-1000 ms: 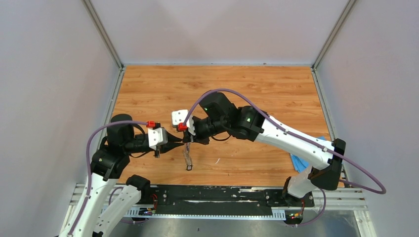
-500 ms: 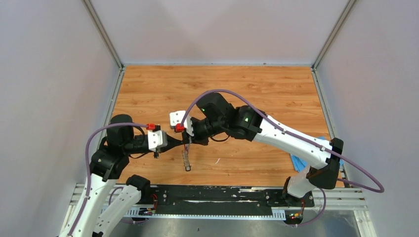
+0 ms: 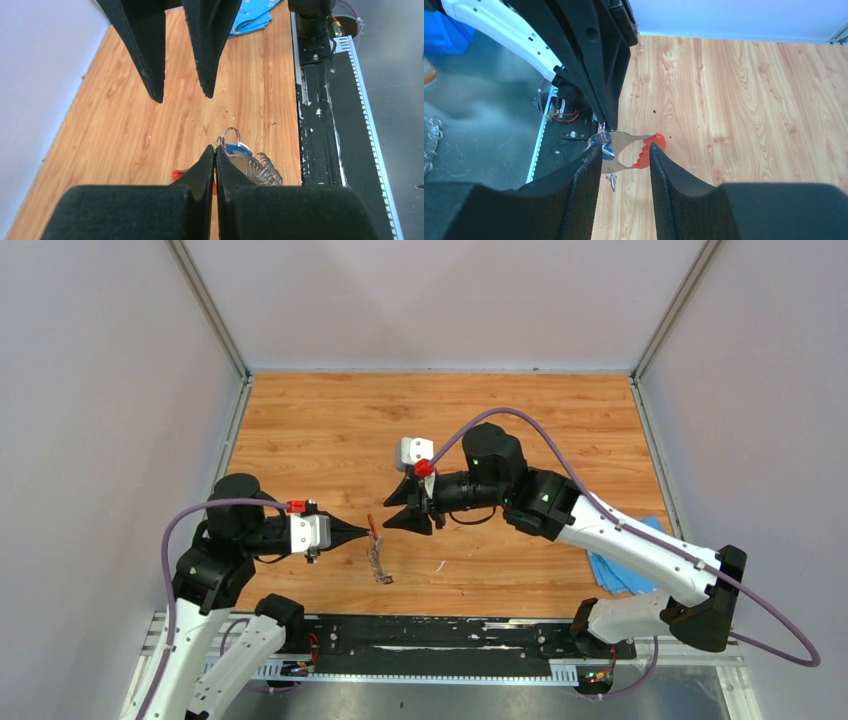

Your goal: Put the keys on the keyring

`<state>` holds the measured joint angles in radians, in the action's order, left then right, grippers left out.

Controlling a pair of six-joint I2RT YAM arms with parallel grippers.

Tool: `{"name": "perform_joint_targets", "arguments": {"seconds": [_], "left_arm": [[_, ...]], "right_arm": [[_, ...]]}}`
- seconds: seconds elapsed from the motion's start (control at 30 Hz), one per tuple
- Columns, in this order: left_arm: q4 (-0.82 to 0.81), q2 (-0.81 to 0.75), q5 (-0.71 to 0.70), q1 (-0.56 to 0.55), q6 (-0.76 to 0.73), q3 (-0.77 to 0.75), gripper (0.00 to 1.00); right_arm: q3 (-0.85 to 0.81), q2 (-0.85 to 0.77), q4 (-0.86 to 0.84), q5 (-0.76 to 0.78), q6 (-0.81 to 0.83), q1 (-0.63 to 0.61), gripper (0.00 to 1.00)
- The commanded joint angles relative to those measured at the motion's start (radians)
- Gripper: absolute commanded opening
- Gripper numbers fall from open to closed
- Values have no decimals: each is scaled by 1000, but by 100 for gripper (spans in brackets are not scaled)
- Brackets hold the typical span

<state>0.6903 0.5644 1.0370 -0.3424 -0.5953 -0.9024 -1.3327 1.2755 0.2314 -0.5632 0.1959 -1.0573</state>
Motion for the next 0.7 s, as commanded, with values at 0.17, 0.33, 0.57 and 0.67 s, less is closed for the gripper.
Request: {"name": "perform_joint_targets", "arguments": {"seconds": [0.17,0.33,0.57,0.67], "left_arm": [[-131,-40,-24,0,73,-5,0],[-193,-71,-28,0,97,38,0],[-112,-44,-6,0,37,-6,0],[-111,-38,-8,0,39,-13,0]], "right_arm": [[131,-41,-256,-107,-248,33,42],[224,-36,-429,-129,-332,33,41],[289,-36,-579,-33,-323,20,42],[293,-26,-591,-37,-316,19,40]]}}
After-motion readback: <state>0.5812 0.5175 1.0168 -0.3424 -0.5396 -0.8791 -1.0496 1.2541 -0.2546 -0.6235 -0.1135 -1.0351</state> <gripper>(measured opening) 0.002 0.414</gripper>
